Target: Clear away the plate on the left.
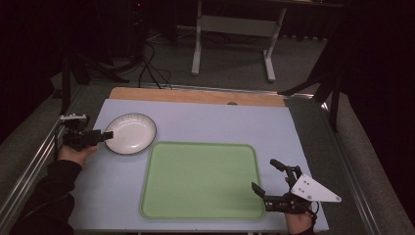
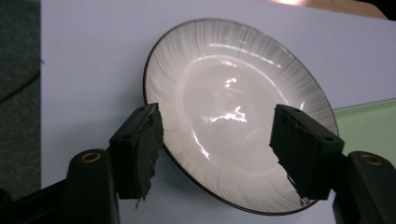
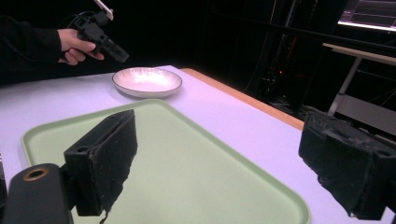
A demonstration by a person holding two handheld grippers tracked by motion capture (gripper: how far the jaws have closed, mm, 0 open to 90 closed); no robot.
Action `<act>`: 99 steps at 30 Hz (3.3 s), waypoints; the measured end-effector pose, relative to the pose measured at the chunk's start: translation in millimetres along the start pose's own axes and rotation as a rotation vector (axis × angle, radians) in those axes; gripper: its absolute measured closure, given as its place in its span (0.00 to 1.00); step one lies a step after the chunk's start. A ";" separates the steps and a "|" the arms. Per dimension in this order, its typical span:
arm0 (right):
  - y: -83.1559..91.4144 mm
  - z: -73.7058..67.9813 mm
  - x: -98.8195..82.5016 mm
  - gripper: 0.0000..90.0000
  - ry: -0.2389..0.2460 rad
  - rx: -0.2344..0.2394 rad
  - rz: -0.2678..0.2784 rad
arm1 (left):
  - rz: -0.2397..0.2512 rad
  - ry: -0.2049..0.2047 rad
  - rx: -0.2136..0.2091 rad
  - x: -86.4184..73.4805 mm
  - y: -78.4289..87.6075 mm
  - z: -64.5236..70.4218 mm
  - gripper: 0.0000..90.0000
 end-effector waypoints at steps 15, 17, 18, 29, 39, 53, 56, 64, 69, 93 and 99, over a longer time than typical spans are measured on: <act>-0.6 -0.6 -0.6 0.13 0.007 -0.002 -0.007 | -0.131 0.145 0.028 -8.4 -26.3 -12.8 0.63; -0.5 -0.5 -0.6 0.13 0.007 -0.002 -0.006 | -0.145 0.160 0.020 -8.5 -28.2 -13.2 0.68; -0.6 -0.5 -0.7 0.13 0.008 -0.003 -0.007 | -0.153 0.171 0.020 -8.7 -29.3 -13.6 0.69; -1.1 -0.7 -1.2 0.13 0.011 -0.005 -0.011 | -0.228 0.258 0.022 -9.9 -37.2 -16.9 0.87; -1.2 0.1 -1.6 0.13 0.012 -0.014 -0.014 | -0.308 0.360 0.026 -6.5 -39.1 -17.4 0.92; -0.1 2.5 -2.0 0.13 0.014 -0.034 -0.014 | -0.304 0.403 0.025 -0.4 -39.2 -18.1 0.96; 0.3 3.0 -2.3 0.13 0.014 -0.037 -0.014 | -0.295 0.408 0.035 2.3 -38.8 -17.0 0.96; 0.3 3.9 -3.4 0.13 0.008 -0.040 -0.016 | -0.292 0.405 0.038 5.3 -39.4 -15.0 0.96; 0.2 4.3 -3.7 0.13 0.009 -0.043 -0.016 | -0.267 0.437 0.025 11.3 -36.7 -12.9 0.96; 2.3 5.6 -2.5 0.13 0.008 -0.055 -0.009 | -0.201 0.381 -0.084 44.2 2.7 19.2 0.95; 2.2 5.2 -2.5 0.13 0.010 -0.056 -0.011 | -0.187 0.362 -0.105 49.3 12.8 29.3 0.95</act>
Point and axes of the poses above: each handheld gripper's, and its own axes: y roughly backward along the jaws, x roughly out of its top, z roughly to its right, the point moved 8 cm from there along -y, roughly forward along the jaws, and after that the axes turned 14 degrees about x, right-handed, at the moved point
